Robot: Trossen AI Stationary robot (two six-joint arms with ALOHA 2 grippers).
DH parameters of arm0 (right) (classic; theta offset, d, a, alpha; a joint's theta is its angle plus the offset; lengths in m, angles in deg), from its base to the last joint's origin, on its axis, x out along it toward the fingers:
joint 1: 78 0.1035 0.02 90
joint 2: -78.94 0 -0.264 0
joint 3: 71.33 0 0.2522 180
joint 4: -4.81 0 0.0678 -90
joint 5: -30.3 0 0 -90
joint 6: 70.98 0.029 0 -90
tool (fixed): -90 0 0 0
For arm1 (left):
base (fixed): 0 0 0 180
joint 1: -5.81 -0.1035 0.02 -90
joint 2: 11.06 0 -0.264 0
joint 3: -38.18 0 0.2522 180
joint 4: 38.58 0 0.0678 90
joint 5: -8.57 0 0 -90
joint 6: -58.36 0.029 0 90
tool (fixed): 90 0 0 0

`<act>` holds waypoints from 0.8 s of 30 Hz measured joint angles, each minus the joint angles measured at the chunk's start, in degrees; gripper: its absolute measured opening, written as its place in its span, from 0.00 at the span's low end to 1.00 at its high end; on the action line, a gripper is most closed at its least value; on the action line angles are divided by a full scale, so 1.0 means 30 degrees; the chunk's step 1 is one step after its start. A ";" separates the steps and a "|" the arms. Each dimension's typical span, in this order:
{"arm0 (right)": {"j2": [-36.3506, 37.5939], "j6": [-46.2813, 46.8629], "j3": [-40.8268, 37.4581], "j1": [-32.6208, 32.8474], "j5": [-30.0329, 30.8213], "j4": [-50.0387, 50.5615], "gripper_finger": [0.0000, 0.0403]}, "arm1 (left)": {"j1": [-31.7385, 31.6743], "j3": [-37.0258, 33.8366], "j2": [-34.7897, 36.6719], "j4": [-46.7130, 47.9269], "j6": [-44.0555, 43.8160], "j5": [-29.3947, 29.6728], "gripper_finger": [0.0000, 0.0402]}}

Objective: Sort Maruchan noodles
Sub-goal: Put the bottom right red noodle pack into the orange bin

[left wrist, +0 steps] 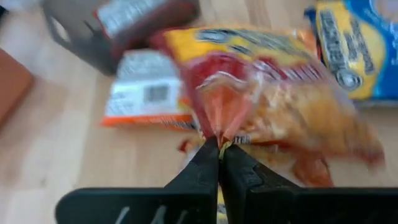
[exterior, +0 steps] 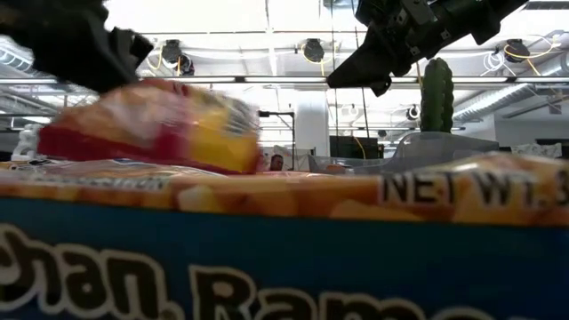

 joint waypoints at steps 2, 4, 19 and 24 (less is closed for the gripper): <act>0.0000 -0.0116 0.0000 0.0000 0.0002 0.0004 0.12 | -0.0212 0.0000 0.0560 0.0026 0.0624 0.0201 0.01; 0.0000 -0.0339 0.0000 0.0000 0.0002 0.0004 0.12 | -0.0469 0.0000 0.1050 0.0011 0.1528 0.0011 0.01; 0.0000 -0.0420 0.0000 -0.0007 0.0335 -0.0165 0.12 | -0.4547 0.0007 0.3076 -0.0836 0.5527 0.0350 0.00; 0.0000 0.0948 0.0000 -0.0015 0.2617 -0.0699 0.12 | -0.6673 0.0007 0.3837 -0.2398 0.7112 0.0477 0.00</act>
